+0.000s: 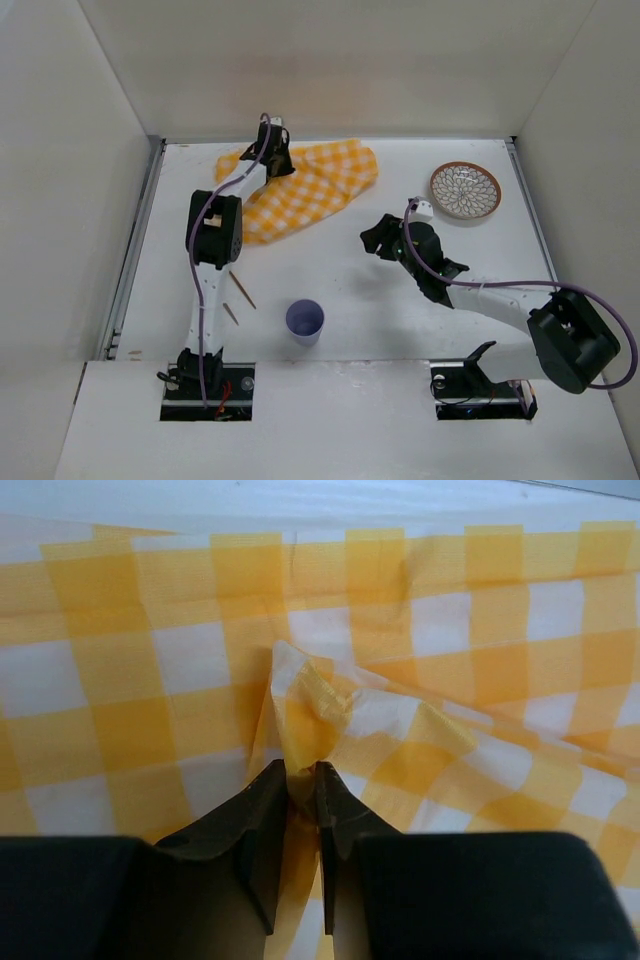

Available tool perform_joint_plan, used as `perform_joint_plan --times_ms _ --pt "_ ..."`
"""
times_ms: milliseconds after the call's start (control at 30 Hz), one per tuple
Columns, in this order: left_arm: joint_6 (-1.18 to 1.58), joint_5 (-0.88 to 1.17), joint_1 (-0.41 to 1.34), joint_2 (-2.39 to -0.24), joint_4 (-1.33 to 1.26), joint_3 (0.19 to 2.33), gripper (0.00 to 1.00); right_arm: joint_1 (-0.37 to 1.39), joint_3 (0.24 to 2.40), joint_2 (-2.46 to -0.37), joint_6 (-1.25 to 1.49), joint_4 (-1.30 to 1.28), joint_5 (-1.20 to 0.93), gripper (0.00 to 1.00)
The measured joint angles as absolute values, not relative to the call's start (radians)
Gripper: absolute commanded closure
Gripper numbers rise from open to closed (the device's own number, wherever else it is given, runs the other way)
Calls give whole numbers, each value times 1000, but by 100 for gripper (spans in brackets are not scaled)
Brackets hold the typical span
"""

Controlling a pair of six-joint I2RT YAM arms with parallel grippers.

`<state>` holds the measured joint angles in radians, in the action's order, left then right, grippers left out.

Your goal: Set the dinner table for one person

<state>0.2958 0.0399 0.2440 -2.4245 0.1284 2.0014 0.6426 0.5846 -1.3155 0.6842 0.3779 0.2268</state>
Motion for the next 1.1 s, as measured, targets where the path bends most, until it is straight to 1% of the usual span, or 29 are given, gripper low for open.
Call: perform_joint_plan --times_ms 233,500,600,667,733,833,900,1000,1100 --pt "296 42 331 -2197 46 1790 88 622 584 -1306 685 377 228 38" --pt "313 54 551 -1900 -78 1549 86 558 554 -1212 693 374 248 38" --pt "350 53 651 -1830 -121 1447 83 531 521 -1139 705 372 271 37" --pt "377 57 706 -1798 -144 1378 78 509 506 -1089 716 364 293 36" --pt "403 58 753 -1770 -169 1304 75 485 502 -1054 733 352 313 35" --pt "423 64 804 -1744 -177 1239 69 458 500 -1036 757 344 340 32" --pt "432 66 830 -1716 -182 1203 61 445 500 -1047 766 339 347 30" --pt "448 55 852 -1636 -194 1148 59 438 506 -1112 779 319 348 28" --pt "458 25 848 -1529 -211 1092 56 438 532 -1231 794 294 339 29"
